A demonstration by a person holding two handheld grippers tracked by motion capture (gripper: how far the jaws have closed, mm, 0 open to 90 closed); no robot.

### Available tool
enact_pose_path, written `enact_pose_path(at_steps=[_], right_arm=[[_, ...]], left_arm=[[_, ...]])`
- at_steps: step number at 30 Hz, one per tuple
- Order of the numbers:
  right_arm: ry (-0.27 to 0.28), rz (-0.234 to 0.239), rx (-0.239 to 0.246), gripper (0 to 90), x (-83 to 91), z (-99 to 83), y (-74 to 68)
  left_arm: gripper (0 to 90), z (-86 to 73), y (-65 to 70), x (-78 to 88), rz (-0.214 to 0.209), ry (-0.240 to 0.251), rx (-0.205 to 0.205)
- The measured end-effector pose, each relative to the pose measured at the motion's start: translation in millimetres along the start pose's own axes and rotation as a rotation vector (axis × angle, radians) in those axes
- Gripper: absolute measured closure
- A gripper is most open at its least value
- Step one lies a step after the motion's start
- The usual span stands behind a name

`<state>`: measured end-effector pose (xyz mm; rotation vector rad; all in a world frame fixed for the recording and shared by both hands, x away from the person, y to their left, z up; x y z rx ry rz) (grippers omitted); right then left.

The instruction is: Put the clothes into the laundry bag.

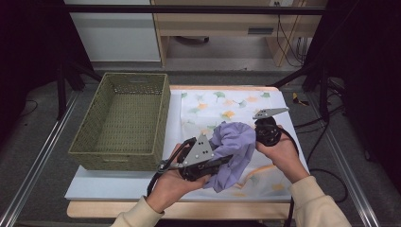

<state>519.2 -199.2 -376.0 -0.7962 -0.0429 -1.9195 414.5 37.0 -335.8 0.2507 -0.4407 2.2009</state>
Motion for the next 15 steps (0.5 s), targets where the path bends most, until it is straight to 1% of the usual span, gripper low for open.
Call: enact_pose_path(at_steps=[1, 3, 7, 10, 12, 15], right_arm=[[0.001, 0.002, 0.006, 88.8, 0.7, 0.3, 0.2], [0.006, 0.003, -0.001, 88.8, 1.3, 1.1, -0.5], [0.002, 0.002, 0.004, 88.8, 2.3, 1.9, -0.4], [0.007, 0.0, 0.004, 88.8, 2.7, 2.5, 0.0], [0.005, -0.001, 0.009, 88.7, 3.1, 2.9, 0.8], [0.01, -0.001, -0.001, 88.8, 3.4, 3.3, 0.0]], left_arm=[[73.4, -0.6, 0.8, -0.6, -0.001, 0.0, 0.0], [73.4, -1.4, 2.2, -1.9, -0.004, -0.002, -0.001], [73.4, -3.5, 4.9, -4.3, -0.018, 0.005, 0.004], [73.4, -6.0, 6.5, -5.9, -0.024, -0.001, 0.009], [73.3, -7.9, 7.7, -7.1, -0.029, -0.004, 0.006], [73.3, -9.9, 10.2, -8.4, -0.035, -0.007, 0.011]])
Point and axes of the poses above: each handheld gripper's, and its own axes: x roughly backward along the jaws, z roughly out of its top, y roughly to its right, the point moved 1 cm from there along -x, roughly forward along the jaws, and after that the axes turned 14 degrees about z, right-handed, at the moved point
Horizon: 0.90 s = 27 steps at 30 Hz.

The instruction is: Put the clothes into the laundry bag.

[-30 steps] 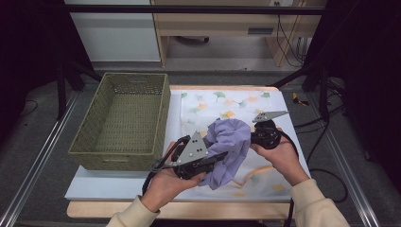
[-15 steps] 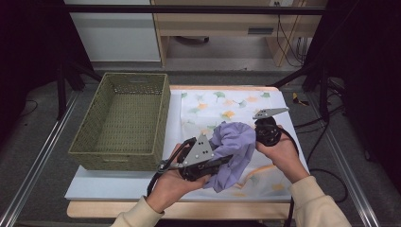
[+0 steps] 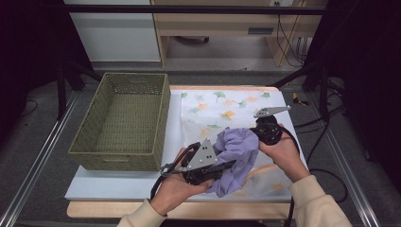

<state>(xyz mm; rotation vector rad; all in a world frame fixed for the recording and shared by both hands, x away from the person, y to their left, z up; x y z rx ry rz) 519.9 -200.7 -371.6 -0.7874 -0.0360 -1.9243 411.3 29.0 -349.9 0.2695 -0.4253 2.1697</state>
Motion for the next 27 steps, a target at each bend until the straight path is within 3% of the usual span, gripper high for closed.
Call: enact_pose_path(at_steps=[8, 27], right_arm=[[0.007, -0.005, 0.009, 88.8, 0.8, 1.9, -0.4], [-0.001, -0.017, 0.022, 88.8, 4.5, 9.1, -1.8]], left_arm=[[73.4, -9.1, 6.2, -10.1, -0.014, -0.024, -0.007], [73.3, -28.5, 12.4, -26.3, -0.029, -0.065, 0.026]])
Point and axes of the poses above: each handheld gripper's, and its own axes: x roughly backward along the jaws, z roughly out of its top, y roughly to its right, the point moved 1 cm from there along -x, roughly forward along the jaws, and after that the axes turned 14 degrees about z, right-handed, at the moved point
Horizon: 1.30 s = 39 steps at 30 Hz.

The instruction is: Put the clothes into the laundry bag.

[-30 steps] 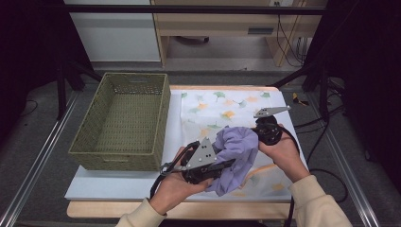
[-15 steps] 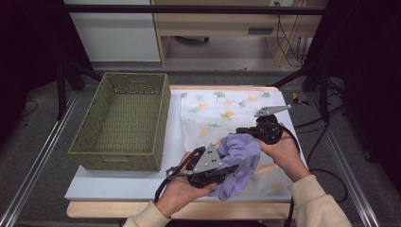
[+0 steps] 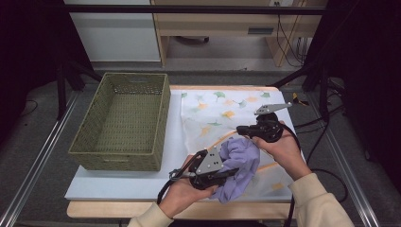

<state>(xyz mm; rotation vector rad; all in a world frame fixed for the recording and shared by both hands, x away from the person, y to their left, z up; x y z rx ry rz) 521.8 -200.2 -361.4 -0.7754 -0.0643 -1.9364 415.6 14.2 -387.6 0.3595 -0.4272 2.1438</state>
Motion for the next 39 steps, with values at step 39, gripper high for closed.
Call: enact_pose_path(at_steps=[39], right_arm=[[0.012, 0.0, 0.005, 88.8, 0.5, 2.5, -2.7]], left_arm=[[73.3, -8.2, 4.7, -29.3, 0.001, -0.023, 0.036]])
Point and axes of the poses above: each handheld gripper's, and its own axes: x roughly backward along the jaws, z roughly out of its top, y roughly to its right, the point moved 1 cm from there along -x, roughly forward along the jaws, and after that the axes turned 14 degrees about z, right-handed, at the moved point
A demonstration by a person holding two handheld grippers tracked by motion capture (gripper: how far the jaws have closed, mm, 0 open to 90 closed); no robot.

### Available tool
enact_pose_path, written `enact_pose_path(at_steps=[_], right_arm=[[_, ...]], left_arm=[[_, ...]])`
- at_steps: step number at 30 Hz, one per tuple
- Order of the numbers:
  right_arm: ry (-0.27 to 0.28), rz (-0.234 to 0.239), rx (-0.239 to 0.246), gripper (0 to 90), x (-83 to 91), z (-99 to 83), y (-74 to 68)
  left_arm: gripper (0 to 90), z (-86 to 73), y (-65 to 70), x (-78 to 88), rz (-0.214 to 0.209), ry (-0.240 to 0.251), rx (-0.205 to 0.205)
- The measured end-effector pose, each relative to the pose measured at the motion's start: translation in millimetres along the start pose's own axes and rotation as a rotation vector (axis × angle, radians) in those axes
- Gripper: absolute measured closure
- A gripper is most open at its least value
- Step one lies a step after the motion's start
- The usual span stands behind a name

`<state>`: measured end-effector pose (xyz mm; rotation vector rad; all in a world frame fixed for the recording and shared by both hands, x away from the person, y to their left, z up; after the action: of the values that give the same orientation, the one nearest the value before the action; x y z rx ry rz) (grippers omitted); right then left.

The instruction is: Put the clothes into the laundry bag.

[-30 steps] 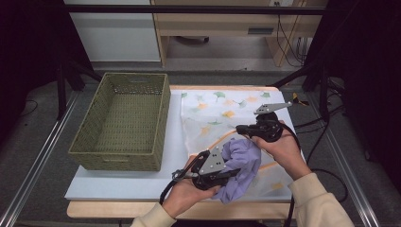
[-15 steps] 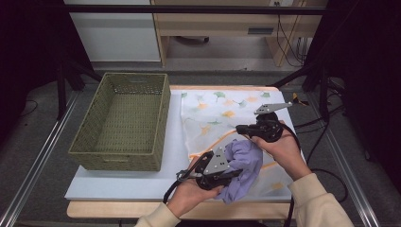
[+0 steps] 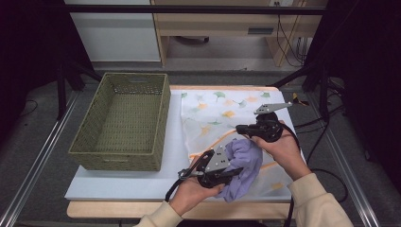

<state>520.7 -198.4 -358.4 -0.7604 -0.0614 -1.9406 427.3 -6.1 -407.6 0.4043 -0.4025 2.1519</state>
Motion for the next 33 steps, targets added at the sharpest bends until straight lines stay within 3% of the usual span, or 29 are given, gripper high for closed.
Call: enact_pose_path(at_steps=[15, 33], right_arm=[[0.009, -0.004, 0.005, 88.7, 4.3, -0.3, 0.3], [0.015, 0.0, 0.012, 88.7, 4.8, 0.9, -1.3]], left_arm=[[73.0, -6.8, -6.2, -20.8, 0.044, -0.06, 0.011], [72.7, -11.8, -23.2, -38.8, 0.148, -0.119, 0.074]])
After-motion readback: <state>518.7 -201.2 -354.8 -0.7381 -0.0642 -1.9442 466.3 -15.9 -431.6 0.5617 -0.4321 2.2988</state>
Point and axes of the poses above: each handheld gripper's, and its own axes: x roughly backward along the jaws, z roughly out of its top, y roughly to its right, the point moved 1 cm from there along -x, roughly forward along the jaws, and after that the axes turned 14 degrees about z, right-handed, at the moved point
